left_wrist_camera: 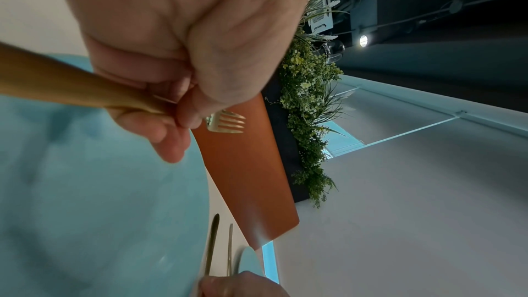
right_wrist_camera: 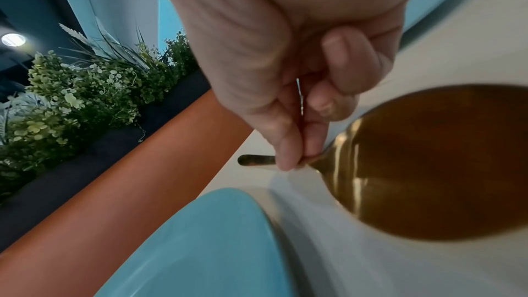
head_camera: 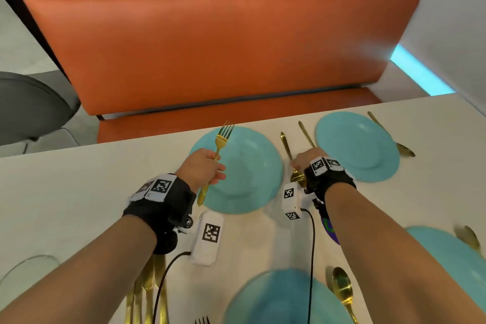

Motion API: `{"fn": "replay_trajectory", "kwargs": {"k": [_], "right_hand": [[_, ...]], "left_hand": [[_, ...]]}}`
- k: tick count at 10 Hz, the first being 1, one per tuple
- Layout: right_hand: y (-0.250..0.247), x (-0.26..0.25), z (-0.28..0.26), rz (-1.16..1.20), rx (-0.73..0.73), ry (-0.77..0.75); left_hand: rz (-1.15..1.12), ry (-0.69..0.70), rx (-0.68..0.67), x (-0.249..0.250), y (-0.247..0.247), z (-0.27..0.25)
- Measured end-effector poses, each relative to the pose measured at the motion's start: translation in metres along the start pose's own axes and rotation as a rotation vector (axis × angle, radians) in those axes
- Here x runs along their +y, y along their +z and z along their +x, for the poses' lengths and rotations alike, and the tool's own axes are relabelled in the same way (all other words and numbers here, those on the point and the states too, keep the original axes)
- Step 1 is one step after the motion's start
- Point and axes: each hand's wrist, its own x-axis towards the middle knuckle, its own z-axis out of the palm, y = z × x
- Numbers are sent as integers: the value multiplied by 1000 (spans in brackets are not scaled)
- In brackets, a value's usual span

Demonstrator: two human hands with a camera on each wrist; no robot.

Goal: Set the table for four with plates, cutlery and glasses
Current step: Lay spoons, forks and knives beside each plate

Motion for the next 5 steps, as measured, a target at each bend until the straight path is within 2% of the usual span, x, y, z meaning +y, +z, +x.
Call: {"fn": "replay_trajectory", "kwargs": {"k": [1, 2, 3, 4, 5], "right_hand": [[-5, -7, 3, 82, 31, 43], [-11, -17, 1, 69, -16, 44], [-18, -21, 4, 134, -65, 121], [-16, -14, 20, 555, -80, 207], [-19, -16, 22, 635, -73, 249]], "left_hand": [[1, 3, 5, -1, 0, 3], [17, 4, 6, 0, 0, 5], [28, 3, 7, 1, 0, 7], [29, -6, 14, 2, 0, 9], [25, -7, 12, 1, 0, 10]]}}
